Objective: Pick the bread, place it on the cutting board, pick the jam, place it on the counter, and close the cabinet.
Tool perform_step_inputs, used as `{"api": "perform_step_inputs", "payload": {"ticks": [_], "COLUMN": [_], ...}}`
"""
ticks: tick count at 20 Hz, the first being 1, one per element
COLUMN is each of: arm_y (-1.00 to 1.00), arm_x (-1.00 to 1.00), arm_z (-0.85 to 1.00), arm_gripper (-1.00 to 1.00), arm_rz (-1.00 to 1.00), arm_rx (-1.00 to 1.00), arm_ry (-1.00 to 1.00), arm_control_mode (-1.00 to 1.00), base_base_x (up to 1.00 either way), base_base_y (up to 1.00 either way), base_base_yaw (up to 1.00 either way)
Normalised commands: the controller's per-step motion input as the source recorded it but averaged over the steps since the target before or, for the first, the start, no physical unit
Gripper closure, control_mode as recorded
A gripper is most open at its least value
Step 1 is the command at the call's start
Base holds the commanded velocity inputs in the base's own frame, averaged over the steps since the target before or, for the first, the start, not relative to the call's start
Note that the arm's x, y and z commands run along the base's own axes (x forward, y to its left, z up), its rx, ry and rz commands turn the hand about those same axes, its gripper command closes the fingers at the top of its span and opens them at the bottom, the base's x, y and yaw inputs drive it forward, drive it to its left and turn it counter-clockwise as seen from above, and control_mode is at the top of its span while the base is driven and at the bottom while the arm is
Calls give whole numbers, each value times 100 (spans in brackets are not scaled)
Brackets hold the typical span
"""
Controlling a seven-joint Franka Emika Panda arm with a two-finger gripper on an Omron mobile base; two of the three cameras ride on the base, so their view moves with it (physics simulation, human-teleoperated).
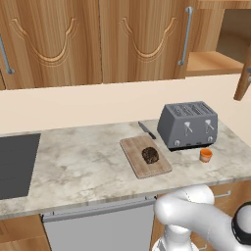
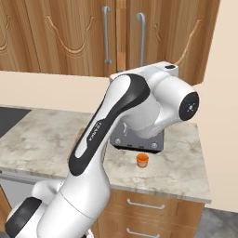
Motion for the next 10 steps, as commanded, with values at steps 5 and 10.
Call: {"api": "perform_step_inputs", "payload": {"ticks": [5, 10], "arm_y": [7, 2], "arm_x": [30, 43], "arm_z": [0, 0], "arm_gripper": [-100, -100], "arm_rz": [-2, 0], "arm_rx": [2, 3], "arm_ry": [0, 0], "arm_control_mode": [-100, -100], "base_base_x": [0, 0], "base_base_y": [0, 0], "base_base_yaw": [0, 0]}}
